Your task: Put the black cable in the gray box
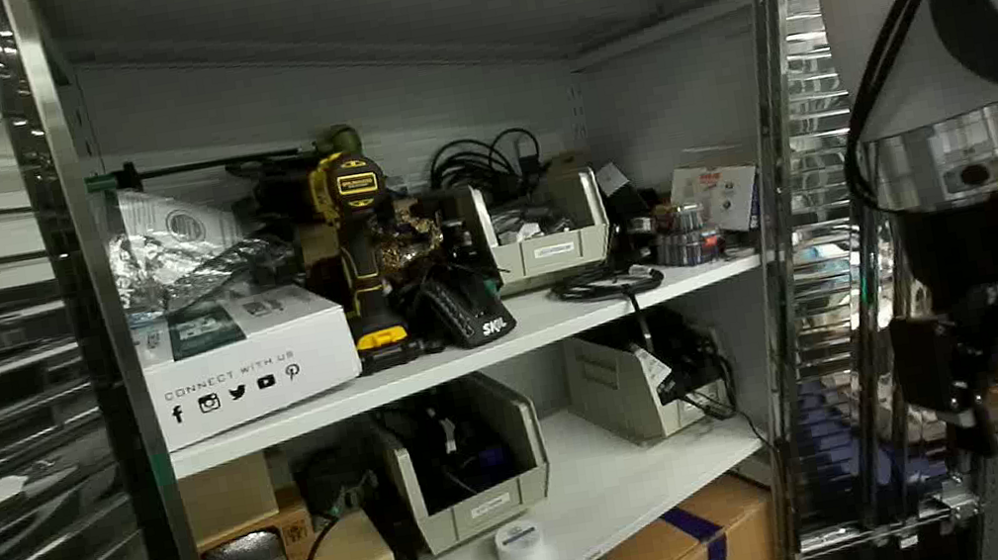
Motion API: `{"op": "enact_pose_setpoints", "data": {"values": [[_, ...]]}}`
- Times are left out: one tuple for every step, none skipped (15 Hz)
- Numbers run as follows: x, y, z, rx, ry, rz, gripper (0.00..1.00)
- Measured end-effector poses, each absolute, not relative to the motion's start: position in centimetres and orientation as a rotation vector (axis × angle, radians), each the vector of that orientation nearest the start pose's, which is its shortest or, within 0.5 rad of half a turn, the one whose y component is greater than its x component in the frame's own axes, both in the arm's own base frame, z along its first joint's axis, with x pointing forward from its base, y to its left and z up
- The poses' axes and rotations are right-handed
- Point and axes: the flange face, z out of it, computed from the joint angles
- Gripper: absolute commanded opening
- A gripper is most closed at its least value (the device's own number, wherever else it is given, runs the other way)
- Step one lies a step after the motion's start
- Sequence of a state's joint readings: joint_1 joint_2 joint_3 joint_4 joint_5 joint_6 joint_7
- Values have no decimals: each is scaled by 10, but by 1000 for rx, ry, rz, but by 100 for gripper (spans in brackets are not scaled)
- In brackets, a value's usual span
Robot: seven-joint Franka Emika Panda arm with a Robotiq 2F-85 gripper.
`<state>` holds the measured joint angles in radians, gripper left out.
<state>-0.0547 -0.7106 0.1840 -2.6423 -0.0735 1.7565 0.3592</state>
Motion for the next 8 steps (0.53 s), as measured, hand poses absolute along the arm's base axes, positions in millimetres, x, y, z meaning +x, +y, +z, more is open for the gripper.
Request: {"op": "enact_pose_setpoints", "data": {"values": [[313,34,447,-3330,443,225,100],[314,34,449,-3329,443,216,100],[314,34,451,-3329,443,209,100],[314,35,452,-3329,442,206,100],[315,35,452,-3329,442,205,100],[315,35,452,-3329,442,205,100],[315,35,452,-3329,442,205,100],[315,35,452,-3329,442,205,100]]}}
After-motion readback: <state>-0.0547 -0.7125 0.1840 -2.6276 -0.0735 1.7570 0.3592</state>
